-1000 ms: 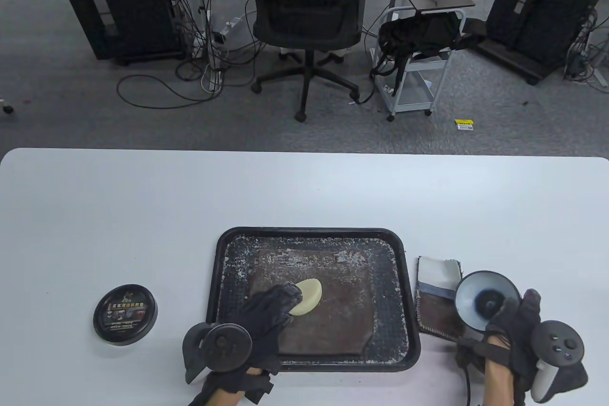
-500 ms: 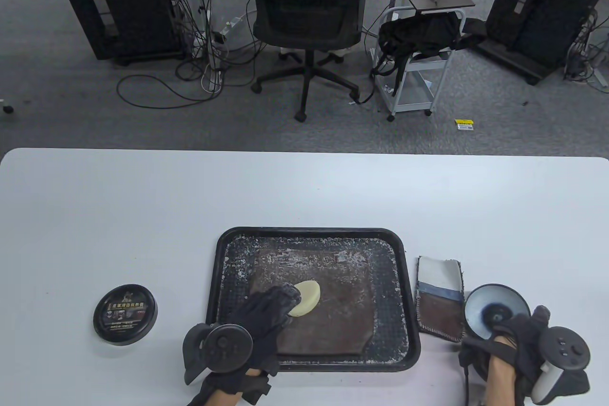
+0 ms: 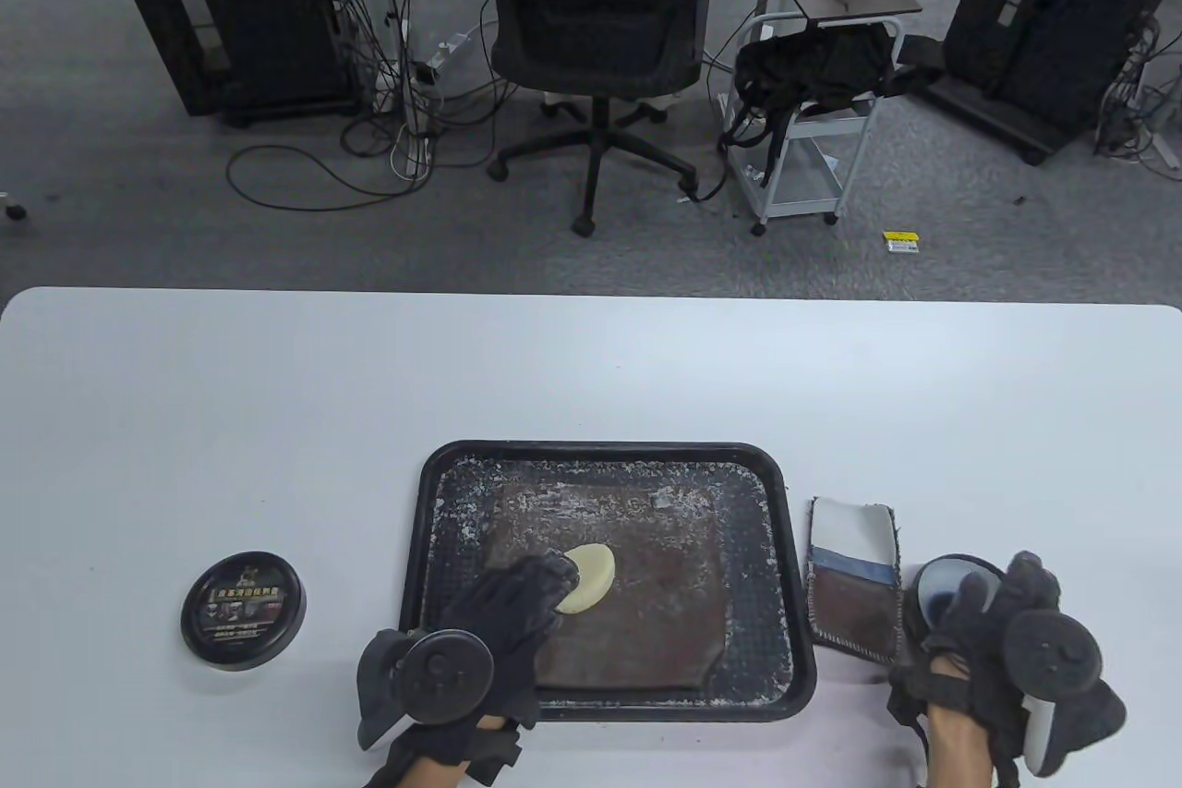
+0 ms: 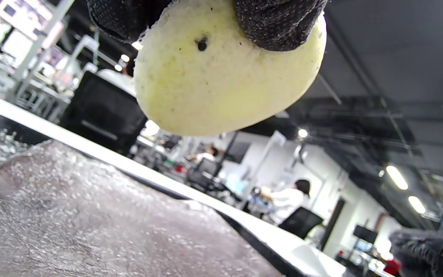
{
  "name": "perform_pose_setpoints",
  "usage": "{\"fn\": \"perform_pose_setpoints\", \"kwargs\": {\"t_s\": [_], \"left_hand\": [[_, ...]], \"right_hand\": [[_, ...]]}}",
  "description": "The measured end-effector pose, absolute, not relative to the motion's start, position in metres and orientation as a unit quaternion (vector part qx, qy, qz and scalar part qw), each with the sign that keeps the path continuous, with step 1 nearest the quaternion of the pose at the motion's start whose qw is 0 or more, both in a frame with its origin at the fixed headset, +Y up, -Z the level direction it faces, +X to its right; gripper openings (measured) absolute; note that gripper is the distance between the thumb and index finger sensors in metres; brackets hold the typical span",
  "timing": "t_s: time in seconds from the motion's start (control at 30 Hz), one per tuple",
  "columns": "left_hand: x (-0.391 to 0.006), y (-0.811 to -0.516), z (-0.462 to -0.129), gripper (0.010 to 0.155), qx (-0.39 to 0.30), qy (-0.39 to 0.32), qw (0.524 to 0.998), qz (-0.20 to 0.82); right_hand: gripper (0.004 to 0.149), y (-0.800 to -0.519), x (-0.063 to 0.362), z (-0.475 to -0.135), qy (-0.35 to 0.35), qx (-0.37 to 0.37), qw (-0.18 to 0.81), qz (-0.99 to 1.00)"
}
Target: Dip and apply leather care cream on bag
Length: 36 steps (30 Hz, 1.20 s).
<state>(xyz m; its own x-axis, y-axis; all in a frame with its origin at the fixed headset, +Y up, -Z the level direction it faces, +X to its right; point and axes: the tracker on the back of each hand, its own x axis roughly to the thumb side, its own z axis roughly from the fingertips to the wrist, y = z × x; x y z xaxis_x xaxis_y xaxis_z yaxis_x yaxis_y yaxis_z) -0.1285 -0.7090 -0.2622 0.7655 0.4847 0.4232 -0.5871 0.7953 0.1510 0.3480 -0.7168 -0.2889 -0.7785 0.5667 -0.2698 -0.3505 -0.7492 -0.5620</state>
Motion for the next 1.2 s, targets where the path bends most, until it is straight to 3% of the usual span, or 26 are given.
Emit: {"fn": "perform_pose_setpoints", "kwargs": {"t_s": [0.13, 0.3, 0.4, 0.6, 0.7, 0.9, 1.2], "left_hand": [[-0.128, -0.709, -0.262, 0.048, 0.138, -0.183, 0.932, 0.279], [-0.127, -0.708, -0.262, 0.048, 0.140, -0.183, 0.937, 0.264], [-0.126, -0.708, -0.261, 0.048, 0.144, -0.183, 0.938, 0.257], [-0.123, -0.705, -0.262, 0.048, 0.158, -0.180, 0.932, 0.274], [-0.118, -0.705, -0.263, 0.048, 0.152, -0.184, 0.928, 0.287], [-0.105, -0.703, -0.274, 0.048, 0.136, -0.179, 0.931, 0.289], [-0.071, -0.704, -0.304, 0.049, 0.066, -0.179, 0.957, 0.217]], "right_hand": [[0.063, -0.703, 0.296, -0.295, -0.238, -0.068, 0.205, 0.947], [0.054, -0.706, 0.195, -0.294, -0.124, 0.181, 0.091, 0.971], [0.049, -0.713, 0.156, -0.288, -0.089, 0.224, 0.018, 0.970], [0.043, -0.724, 0.134, -0.289, -0.043, 0.236, -0.028, 0.970], [0.042, -0.737, 0.137, -0.295, 0.033, 0.231, -0.043, 0.971], [0.043, -0.739, 0.144, -0.301, 0.052, 0.230, 0.003, 0.972], [0.053, -0.742, 0.164, -0.307, 0.168, 0.216, 0.083, 0.958]]}}
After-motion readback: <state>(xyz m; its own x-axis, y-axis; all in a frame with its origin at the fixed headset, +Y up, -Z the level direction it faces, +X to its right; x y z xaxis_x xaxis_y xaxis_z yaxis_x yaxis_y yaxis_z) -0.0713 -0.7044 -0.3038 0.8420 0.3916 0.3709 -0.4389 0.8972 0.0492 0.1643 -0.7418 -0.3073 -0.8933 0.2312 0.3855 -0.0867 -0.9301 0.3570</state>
